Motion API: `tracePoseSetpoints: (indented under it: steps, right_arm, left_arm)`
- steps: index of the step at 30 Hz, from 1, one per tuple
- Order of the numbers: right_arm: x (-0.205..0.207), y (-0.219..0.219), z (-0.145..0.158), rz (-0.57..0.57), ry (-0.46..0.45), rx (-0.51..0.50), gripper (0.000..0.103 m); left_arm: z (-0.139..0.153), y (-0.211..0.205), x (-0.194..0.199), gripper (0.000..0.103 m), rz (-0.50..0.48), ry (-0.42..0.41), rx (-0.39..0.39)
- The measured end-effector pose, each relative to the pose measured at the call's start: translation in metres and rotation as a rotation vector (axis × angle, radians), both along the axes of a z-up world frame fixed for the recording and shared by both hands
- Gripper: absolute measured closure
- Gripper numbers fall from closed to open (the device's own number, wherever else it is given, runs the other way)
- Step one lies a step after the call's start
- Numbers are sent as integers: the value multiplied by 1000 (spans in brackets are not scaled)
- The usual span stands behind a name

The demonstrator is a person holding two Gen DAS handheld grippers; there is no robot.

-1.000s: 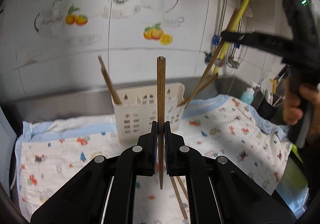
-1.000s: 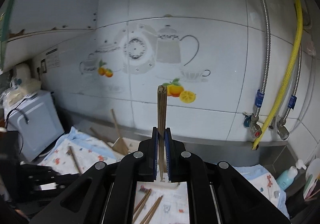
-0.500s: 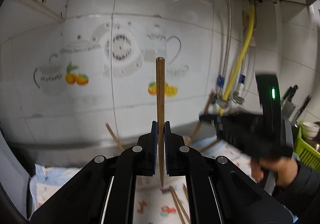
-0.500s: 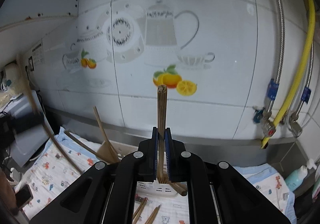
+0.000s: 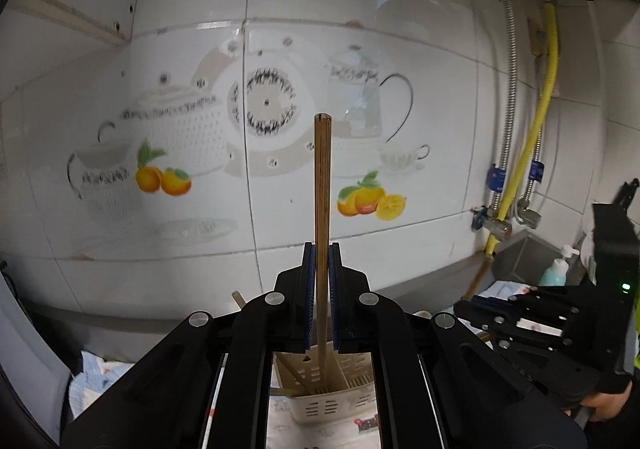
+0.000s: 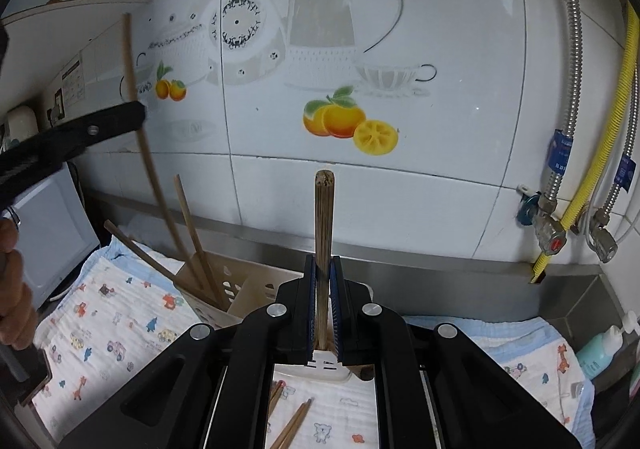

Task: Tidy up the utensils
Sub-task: 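Lower the left tool's chopstick into the holder and open while the right tool releases its own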

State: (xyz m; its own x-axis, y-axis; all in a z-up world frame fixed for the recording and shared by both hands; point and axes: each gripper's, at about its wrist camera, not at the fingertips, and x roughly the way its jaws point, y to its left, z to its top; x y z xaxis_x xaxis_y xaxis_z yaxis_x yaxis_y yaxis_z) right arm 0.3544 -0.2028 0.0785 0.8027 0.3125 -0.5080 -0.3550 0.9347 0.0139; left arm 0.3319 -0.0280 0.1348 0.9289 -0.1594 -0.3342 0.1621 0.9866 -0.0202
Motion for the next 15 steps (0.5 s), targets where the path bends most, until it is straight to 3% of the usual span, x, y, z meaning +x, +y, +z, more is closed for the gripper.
tracePoseSetpoints:
  steps: [15]
  right_arm:
    - [-4,-3,1,-2,-13,-8,95]
  left_arm:
    - [-34,6,26,97,12,105,-19]
